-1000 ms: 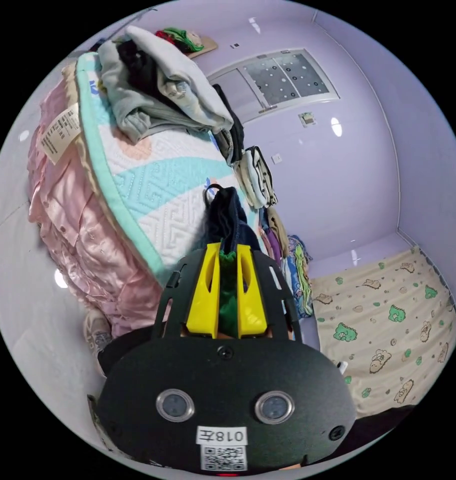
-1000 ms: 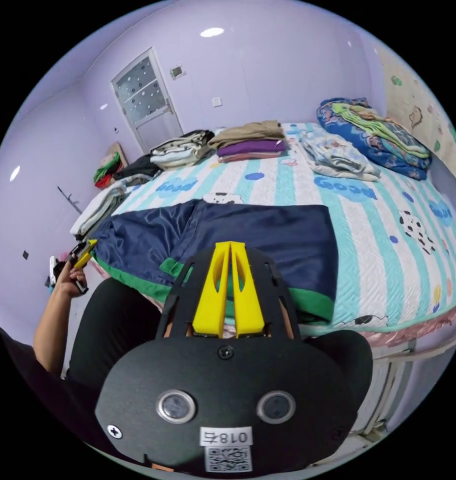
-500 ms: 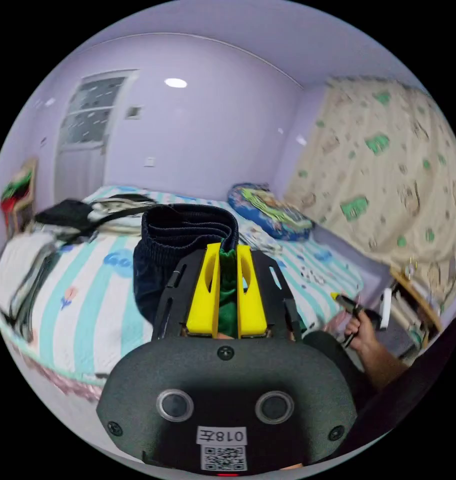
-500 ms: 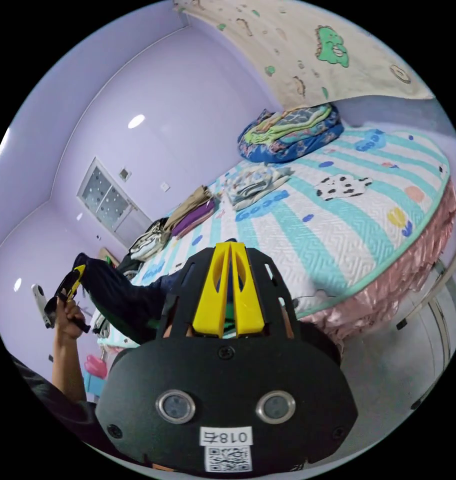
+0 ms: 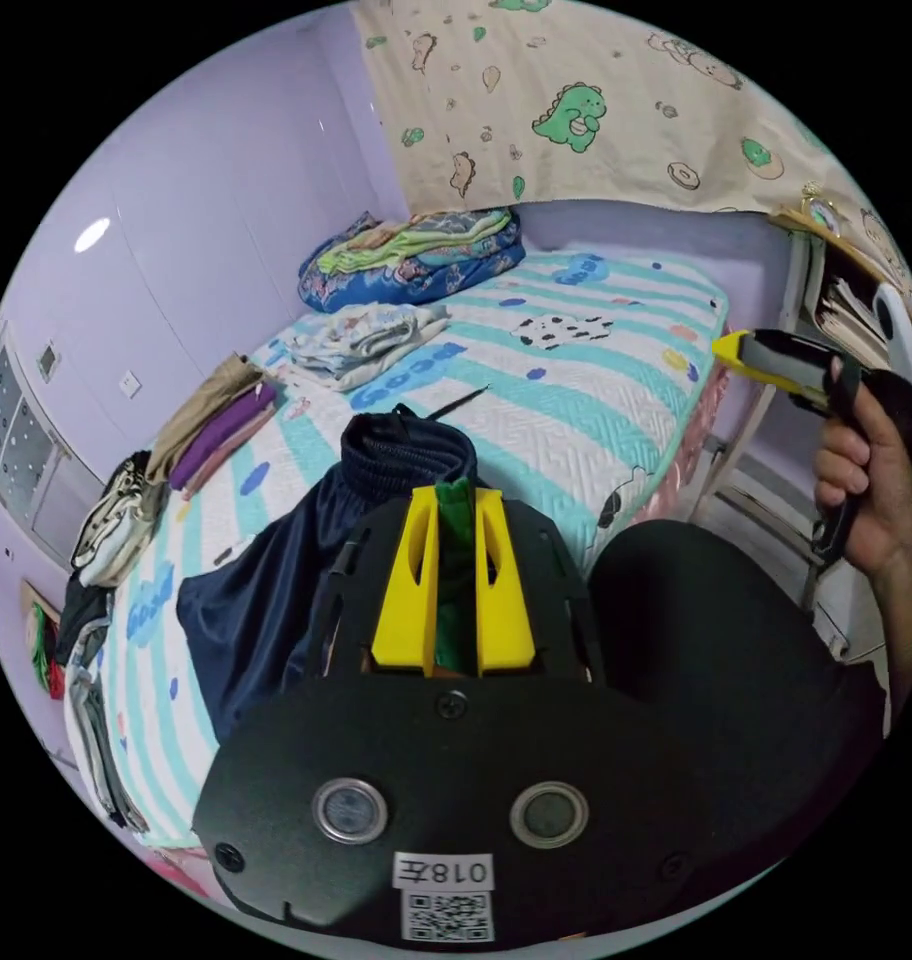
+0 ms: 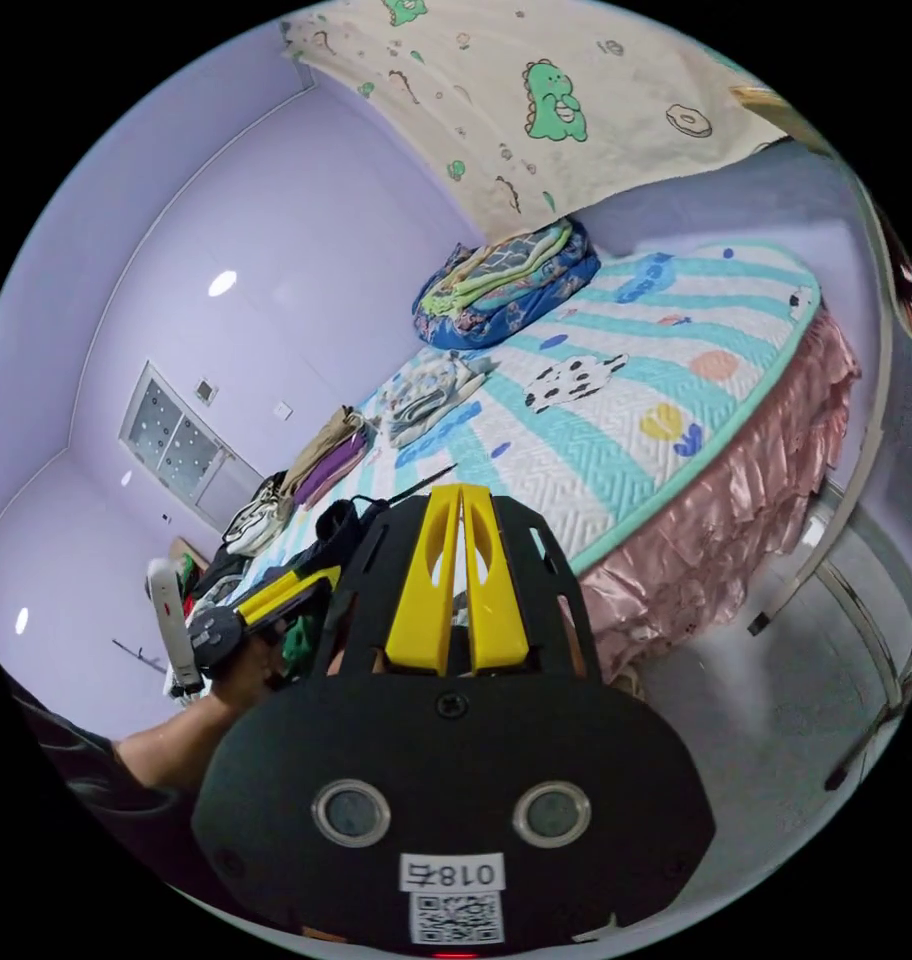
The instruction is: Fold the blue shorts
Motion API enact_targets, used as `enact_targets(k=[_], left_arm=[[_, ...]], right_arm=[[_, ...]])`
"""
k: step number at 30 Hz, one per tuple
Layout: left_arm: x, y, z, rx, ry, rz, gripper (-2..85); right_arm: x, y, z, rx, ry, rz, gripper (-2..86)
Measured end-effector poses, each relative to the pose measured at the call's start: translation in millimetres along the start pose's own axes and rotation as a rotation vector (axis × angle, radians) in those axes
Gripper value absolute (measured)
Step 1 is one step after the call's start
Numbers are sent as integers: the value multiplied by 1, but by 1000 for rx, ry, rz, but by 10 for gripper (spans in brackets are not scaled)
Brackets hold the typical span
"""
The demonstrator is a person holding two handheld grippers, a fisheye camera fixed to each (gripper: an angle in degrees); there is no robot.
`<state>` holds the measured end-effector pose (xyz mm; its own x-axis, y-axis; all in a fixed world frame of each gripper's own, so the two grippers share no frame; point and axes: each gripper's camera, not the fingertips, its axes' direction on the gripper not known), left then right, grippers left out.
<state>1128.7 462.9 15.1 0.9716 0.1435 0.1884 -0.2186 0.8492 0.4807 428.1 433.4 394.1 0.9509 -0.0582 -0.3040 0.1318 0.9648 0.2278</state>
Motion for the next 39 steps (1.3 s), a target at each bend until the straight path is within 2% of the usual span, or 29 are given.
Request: enact_targets(k=[3,5,7,10,11,13,16,18,20,21,24,27,29,32,36,39], left_arm=[[20,-24,-21,17,-10,59,73],[40,-34,-18,-57,90,147,113],[40,-32,-39,-23,182,169,125],[7,-8,-107,145,225,115,97],[-17,9,-133,216,202,55,80],[-55,32,-150,231,125,-60,64],[-111,59,-130,53,63,-217,63],[-130,73,-119,-28,115,-268,63],[-131,87,-135,-19,94,-279,64],[-127,89,-140,-7,79,-265,64],[-99,89,-148,-35,63,-123,68],[-66,79,-148,-95,48,30,63],[-31,71,-154,-123,-61,211,55],[3,71,-152,-161,-155,373,48],[18,72,-139,-204,-197,404,46],[19,74,-147,-171,-188,392,47]], right_arm=[[-19,-3,21,-53,-75,-39,1],[-37,-6,37,-115,-111,-90,6],[-60,-10,52,-179,-139,-165,14],[-108,-16,64,-236,-202,-352,29],[-129,-15,70,-268,-239,-447,35],[-163,-10,84,-348,-275,-588,44],[-214,13,121,-498,-215,-811,59],[-236,29,151,-593,28,-912,68],[-241,32,152,-547,158,-942,71],[-240,31,147,-525,143,-924,72],[-237,28,160,-637,52,-864,81],[-237,32,181,-685,110,-850,67],[-242,34,187,-686,131,-858,37],[-258,36,188,-685,127,-899,0],[-279,28,188,-676,85,-911,1],[-281,14,184,-621,106,-870,18]])
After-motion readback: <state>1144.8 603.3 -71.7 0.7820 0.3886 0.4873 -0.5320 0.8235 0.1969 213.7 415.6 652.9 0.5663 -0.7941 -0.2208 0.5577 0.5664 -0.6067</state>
